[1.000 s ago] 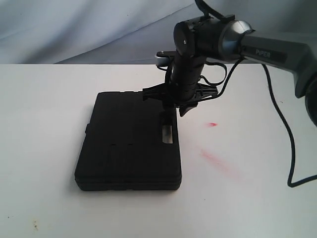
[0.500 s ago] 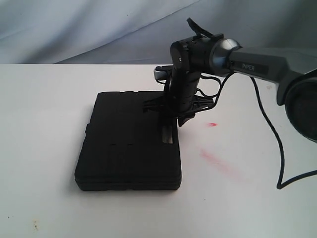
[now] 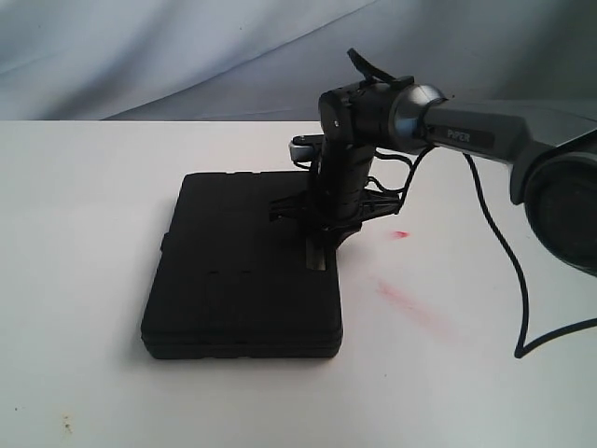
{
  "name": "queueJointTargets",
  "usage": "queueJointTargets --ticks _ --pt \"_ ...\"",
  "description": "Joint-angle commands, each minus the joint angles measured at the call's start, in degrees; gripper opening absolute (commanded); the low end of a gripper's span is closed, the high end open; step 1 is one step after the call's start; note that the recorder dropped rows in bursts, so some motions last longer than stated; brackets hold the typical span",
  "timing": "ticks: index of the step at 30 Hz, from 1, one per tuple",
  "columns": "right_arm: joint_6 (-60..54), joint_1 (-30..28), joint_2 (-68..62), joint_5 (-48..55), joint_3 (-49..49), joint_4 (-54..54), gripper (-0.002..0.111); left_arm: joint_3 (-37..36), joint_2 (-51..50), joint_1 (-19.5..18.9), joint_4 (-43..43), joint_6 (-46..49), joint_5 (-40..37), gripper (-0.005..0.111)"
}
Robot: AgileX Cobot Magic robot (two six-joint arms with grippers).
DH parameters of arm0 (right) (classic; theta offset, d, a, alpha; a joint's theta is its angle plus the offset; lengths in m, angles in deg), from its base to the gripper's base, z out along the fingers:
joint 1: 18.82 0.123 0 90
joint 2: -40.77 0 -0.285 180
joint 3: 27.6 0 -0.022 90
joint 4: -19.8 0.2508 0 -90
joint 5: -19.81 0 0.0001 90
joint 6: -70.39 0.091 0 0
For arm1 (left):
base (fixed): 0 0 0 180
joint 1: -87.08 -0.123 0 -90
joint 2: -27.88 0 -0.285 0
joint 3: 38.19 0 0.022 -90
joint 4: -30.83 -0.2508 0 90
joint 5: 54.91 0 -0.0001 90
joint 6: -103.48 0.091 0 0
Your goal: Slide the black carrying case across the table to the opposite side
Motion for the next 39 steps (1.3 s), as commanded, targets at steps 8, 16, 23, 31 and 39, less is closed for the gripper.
queueJointTargets --ticks 8,16,23,31,39 --pt "0.0 -0.4 0.8 1.8 -0.2 -3.5 0.0 -0.3 0.2 -0.1 0.5 -0.7 0.6 0.0" --pt "-2.3 -1.2 1.4 6.5 -0.2 -8.6 0.0 -0.3 0.2 -0.1 0.5 -0.7 0.6 0.0" --pt "-3.2 -2.2 1.4 7.0 -0.2 -8.8 0.0 -0.3 0.2 -0.1 0.5 -0.7 0.6 0.0" --pt "-3.7 -3.3 1.4 7.3 -0.2 -7.0 0.0 -0.3 0.2 -0.1 0.5 -0.7 0.6 0.0" --pt "-3.7 -4.6 2.0 5.4 1.4 -4.6 0.0 -0.3 0.2 -0.1 0.5 -0.7 0.6 0.0"
